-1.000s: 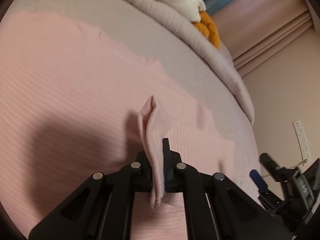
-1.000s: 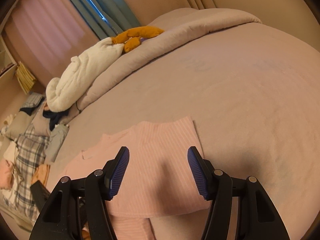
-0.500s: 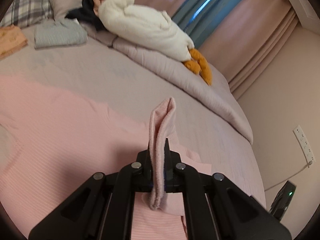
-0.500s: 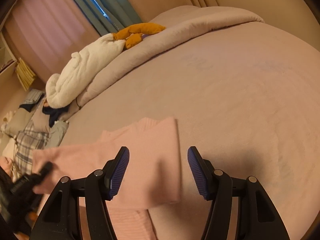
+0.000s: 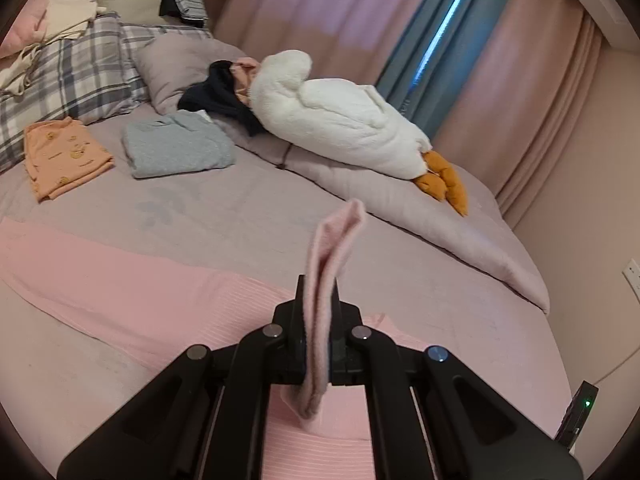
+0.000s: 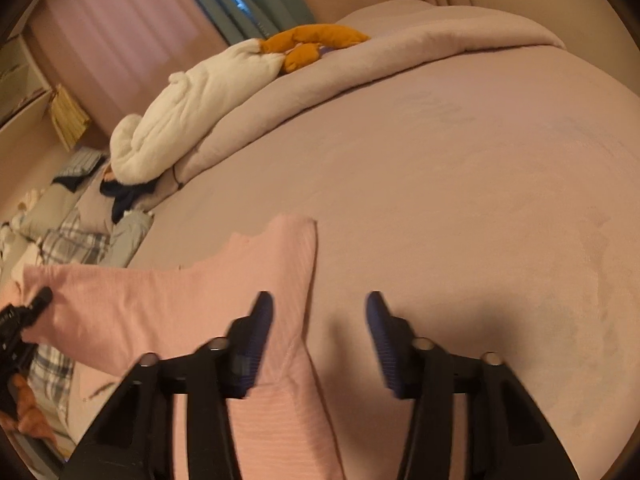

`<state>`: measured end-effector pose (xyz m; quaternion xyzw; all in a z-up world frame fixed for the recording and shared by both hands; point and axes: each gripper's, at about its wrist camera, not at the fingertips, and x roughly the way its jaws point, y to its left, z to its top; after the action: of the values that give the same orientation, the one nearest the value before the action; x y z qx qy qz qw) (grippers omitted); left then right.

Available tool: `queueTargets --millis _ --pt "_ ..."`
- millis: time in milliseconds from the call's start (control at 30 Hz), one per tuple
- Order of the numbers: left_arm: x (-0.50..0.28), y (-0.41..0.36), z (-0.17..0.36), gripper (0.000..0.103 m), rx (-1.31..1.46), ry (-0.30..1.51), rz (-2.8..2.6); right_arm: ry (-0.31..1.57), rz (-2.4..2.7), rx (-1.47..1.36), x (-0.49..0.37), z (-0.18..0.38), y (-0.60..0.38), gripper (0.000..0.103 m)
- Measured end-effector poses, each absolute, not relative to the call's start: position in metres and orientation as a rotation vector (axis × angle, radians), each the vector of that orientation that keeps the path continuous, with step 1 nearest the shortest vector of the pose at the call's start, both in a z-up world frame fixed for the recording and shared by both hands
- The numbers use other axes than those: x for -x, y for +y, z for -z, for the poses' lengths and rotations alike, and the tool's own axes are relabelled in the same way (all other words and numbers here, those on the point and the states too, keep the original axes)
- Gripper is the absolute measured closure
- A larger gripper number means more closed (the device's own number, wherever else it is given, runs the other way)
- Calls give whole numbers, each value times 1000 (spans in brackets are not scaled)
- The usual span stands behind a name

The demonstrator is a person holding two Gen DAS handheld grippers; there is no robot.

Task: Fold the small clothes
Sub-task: 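Lift the shirt side edge with the left gripper and fold it toward the shirt center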

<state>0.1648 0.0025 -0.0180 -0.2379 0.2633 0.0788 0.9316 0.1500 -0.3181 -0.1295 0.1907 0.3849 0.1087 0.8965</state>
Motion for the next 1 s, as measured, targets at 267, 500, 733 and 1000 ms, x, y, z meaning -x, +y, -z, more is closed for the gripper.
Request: queueTargets --millis 267,500,733,1000 --pt "-164 30 29 99 487 594 -201 859 -267 -307 -157 141 -286 66" --pt "-162 39 42 98 439 635 -238 905 -268 -270 -160 149 -274 66" --pt "-166 54 65 98 440 694 -276 918 -257 -249 -159 151 -271 66" --pt "-166 64 86 97 432 746 -308 932 -242 -233 -162 152 -266 66"
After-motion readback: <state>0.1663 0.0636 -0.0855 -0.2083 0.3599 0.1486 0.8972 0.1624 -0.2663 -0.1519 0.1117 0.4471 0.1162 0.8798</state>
